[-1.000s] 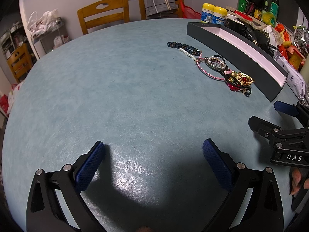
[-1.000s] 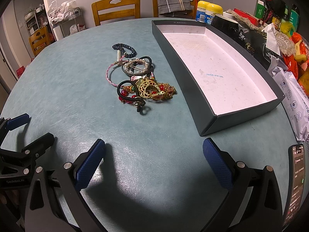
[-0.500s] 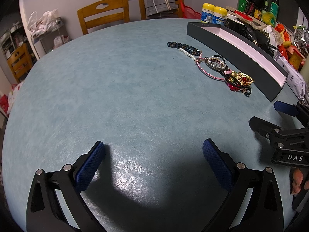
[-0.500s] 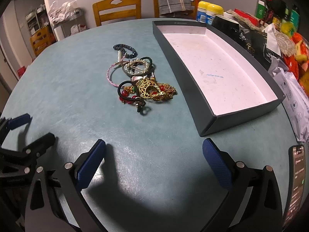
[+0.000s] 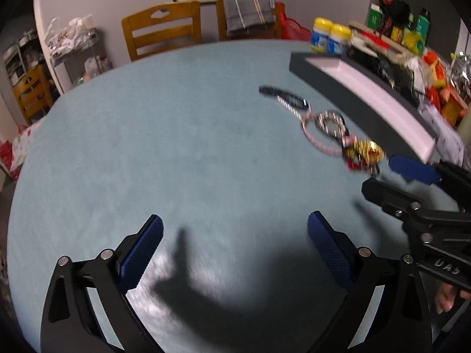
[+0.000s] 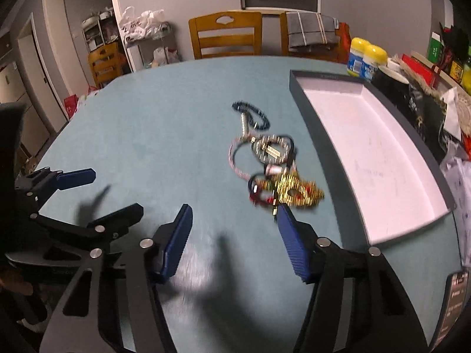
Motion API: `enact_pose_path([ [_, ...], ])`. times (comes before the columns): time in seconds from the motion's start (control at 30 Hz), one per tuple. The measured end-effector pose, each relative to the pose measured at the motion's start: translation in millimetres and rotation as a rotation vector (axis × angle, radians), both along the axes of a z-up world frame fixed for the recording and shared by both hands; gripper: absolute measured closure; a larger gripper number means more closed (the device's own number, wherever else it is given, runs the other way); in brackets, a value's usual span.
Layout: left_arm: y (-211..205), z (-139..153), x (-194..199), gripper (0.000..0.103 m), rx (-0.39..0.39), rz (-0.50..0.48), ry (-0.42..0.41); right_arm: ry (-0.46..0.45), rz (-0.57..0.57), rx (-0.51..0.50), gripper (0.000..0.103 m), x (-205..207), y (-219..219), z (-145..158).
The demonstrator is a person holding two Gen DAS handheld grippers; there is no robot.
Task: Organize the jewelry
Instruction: 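Reach into the jewelry pile and grasp the red-gold tassel pendant with the right gripper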
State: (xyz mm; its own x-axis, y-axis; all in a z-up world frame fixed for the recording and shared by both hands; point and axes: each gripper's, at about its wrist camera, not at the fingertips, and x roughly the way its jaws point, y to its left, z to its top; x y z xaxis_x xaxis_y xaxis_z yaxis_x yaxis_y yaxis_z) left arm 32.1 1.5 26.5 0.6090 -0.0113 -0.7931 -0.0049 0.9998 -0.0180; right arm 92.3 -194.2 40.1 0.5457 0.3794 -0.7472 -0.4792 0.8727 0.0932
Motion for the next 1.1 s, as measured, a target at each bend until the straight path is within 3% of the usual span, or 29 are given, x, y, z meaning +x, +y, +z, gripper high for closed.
enact_pose_path([
  [0.37,4.9,10.2,43.3,0.005,-0.069,0.007,-0.025,0.053,-0.003,-0.072,0.074,31.7,1.5,-19.3],
  [0.67,-12.0,2.7,73.7,0.01,-0.109,-0.082,0.005,-0.009,0.057,-0.186,0.078,29.3,15.1,-24.2],
  [0.77,-18.4,-2.0,82.4,0.022,-0.118,-0.113,0.023,-0.018,0.068,-0.187,0.095,26.0,14.4,-22.5],
  [1.1,-38.9,-12.4,102.4,0.043,-0.134,-0.195,0.067,-0.016,-0.01,-0.084,0.095,16.1,-16.6,3.9],
])
